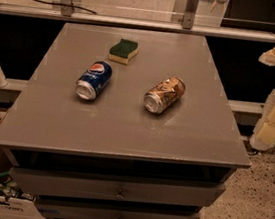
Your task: Pick orange can
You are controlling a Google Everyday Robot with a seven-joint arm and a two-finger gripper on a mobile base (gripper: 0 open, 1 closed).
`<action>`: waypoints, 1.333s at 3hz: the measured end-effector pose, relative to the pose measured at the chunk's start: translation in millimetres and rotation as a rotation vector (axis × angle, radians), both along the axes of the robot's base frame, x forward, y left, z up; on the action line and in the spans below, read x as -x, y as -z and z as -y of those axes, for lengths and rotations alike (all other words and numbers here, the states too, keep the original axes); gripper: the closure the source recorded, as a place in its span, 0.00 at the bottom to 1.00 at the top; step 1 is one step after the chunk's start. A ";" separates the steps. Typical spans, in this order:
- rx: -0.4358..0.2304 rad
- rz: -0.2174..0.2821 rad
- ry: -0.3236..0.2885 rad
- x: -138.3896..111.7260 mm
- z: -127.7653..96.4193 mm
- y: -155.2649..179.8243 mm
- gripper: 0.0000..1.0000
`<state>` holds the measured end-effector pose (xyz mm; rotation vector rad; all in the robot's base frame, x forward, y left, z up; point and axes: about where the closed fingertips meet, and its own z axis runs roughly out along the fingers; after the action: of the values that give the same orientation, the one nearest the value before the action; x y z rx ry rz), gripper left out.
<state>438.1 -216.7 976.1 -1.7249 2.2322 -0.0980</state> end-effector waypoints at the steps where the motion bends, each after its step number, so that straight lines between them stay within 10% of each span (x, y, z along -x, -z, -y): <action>1: 0.000 0.000 0.000 0.0 0.0 0.0 0.00; 2: 0.002 0.001 -0.009 -1.6 -1.5 1.6 0.00; 4: 0.040 -0.020 -0.227 -42.5 -35.5 43.3 0.00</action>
Offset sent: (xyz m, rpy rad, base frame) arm 0.0404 0.0359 -0.0461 -0.0505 0.0096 0.2288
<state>480.6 -181.2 932.8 -1.9949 2.0443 -0.0736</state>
